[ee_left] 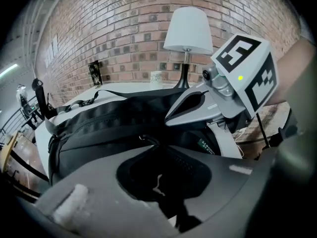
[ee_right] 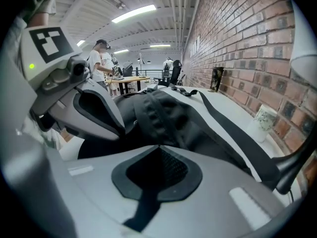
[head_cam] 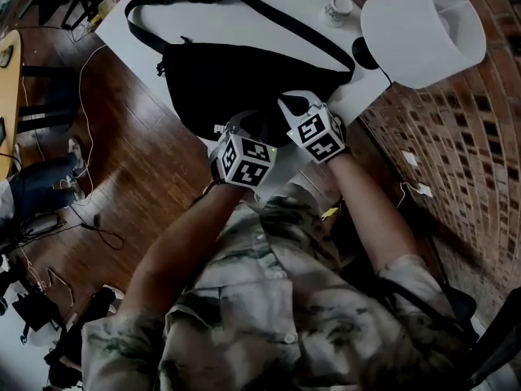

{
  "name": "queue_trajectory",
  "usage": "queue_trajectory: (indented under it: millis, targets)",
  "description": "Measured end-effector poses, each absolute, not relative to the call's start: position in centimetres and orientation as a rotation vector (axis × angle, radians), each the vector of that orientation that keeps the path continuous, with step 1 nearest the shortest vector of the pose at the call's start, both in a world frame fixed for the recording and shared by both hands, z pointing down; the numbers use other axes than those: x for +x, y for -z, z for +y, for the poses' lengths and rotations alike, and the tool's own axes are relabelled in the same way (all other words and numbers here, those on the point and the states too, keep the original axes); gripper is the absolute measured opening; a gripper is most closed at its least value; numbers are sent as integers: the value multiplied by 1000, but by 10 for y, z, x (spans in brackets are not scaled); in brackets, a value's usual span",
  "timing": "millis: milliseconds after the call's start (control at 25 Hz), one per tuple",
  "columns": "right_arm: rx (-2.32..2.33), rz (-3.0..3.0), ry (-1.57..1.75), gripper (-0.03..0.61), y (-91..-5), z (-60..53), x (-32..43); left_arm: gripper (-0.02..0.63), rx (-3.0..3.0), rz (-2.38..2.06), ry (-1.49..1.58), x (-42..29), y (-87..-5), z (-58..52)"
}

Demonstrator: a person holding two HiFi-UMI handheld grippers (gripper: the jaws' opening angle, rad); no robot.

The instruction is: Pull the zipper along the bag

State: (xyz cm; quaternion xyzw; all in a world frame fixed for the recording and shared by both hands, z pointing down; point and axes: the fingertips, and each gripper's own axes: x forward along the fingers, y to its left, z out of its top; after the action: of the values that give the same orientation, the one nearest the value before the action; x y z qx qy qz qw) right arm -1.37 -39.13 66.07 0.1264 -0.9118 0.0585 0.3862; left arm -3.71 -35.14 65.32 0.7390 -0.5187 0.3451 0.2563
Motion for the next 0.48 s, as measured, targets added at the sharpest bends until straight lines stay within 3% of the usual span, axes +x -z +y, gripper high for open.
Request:
queue_trajectory:
  millis: [480]
  targets:
    - [384, -2257, -180, 8, -665, -393, -14, 29, 2118, -1233, -835, -75, -636, -331]
